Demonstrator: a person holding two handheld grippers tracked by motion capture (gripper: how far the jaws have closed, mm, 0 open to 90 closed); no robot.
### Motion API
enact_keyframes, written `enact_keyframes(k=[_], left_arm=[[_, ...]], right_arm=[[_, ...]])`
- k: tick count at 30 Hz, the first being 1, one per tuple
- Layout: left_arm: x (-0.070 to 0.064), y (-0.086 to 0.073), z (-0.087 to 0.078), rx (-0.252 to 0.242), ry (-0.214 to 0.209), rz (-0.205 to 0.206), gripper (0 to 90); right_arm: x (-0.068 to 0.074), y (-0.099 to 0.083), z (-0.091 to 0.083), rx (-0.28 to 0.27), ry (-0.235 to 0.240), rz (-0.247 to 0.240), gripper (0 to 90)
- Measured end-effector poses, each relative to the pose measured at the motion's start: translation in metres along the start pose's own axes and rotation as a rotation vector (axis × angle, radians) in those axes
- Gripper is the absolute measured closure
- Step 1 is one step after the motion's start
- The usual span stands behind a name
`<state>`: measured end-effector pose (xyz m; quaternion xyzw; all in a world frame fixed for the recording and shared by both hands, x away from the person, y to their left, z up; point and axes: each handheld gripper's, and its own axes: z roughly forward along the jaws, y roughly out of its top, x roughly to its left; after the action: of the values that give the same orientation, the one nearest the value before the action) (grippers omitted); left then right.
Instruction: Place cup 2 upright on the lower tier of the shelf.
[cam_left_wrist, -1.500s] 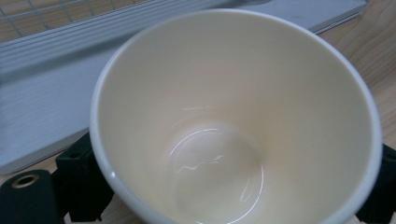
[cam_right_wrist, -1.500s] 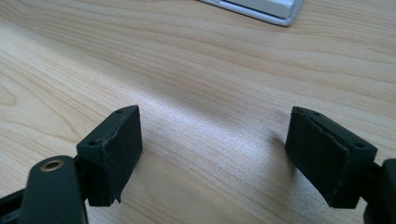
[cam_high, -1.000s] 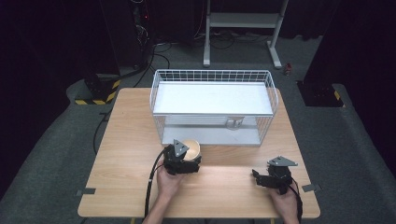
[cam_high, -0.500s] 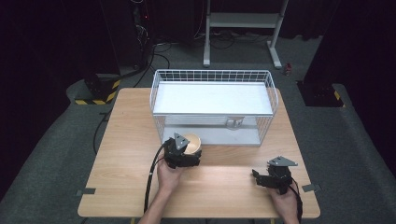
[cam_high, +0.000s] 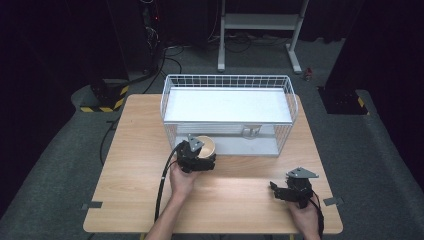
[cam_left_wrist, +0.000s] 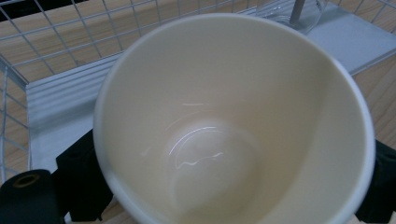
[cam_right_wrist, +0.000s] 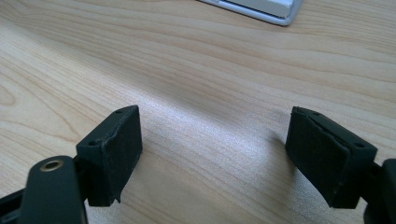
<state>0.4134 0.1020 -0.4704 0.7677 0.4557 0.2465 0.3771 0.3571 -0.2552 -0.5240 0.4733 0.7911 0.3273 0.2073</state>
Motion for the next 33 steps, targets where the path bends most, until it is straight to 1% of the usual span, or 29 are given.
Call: enact_keyframes(k=[2, 4, 5, 8, 12, 13, 15, 16, 17, 19, 21, 22, 23, 27, 30, 33], left_arm=[[0.001, 0.001, 0.003, -0.010, -0.001, -0.016, 9.2], [0.002, 0.001, 0.005, -0.011, -0.013, -0.040, 9.2], [0.003, 0.001, 0.007, -0.010, -0.015, -0.045, 9.2], [0.004, 0.000, 0.011, 0.004, -0.003, -0.040, 9.2], [0.005, 0.001, 0.013, -0.005, 0.005, -0.052, 9.2], [0.005, 0.002, 0.014, -0.002, 0.007, -0.050, 9.2], [0.003, 0.004, 0.016, 0.013, 0.020, -0.032, 9.2], [0.003, 0.005, 0.017, 0.009, 0.023, -0.028, 9.2], [0.003, 0.005, 0.018, 0.006, 0.026, -0.032, 9.1], [0.003, 0.005, 0.019, 0.008, 0.021, -0.042, 9.1], [0.005, 0.005, 0.020, -0.001, 0.013, -0.052, 9.1], [0.006, 0.006, 0.021, 0.000, 0.012, -0.045, 9.1], [0.006, 0.006, 0.022, 0.002, 0.011, -0.047, 9.0], [0.007, 0.009, 0.025, 0.010, 0.021, -0.057, 9.0], [0.008, 0.009, 0.028, -0.003, 0.024, -0.062, 8.9], [0.009, 0.009, 0.031, -0.014, 0.023, -0.075, 8.8]], right_arm=[[0.000, 0.000, 0.000, 0.000, -0.001, 0.001, 18.7], [0.000, 0.000, 0.000, 0.001, 0.000, 0.001, 18.7], [0.000, 0.000, 0.000, 0.001, 0.000, 0.001, 18.7], [0.000, 0.000, 0.000, 0.001, 0.000, 0.000, 18.7], [0.000, 0.000, 0.000, 0.001, -0.001, 0.001, 18.7], [0.000, 0.000, 0.000, 0.001, -0.001, 0.001, 18.7], [0.000, 0.000, 0.000, 0.002, -0.001, 0.003, 18.7], [0.000, 0.000, 0.000, 0.002, -0.001, 0.004, 18.7], [0.000, 0.000, 0.000, 0.002, -0.001, 0.003, 18.7], [0.000, 0.000, 0.000, 0.002, -0.001, 0.003, 18.7], [0.000, 0.000, 0.000, 0.002, -0.001, 0.003, 18.7], [0.000, 0.000, 0.000, 0.002, -0.002, 0.002, 18.7], [0.000, 0.000, 0.000, 0.002, -0.002, 0.002, 18.7], [0.001, 0.000, 0.000, 0.000, -0.002, 0.003, 18.7], [0.001, 0.000, 0.000, 0.000, -0.002, 0.003, 18.7], [0.000, 0.000, 0.000, 0.000, -0.002, 0.002, 18.7]])
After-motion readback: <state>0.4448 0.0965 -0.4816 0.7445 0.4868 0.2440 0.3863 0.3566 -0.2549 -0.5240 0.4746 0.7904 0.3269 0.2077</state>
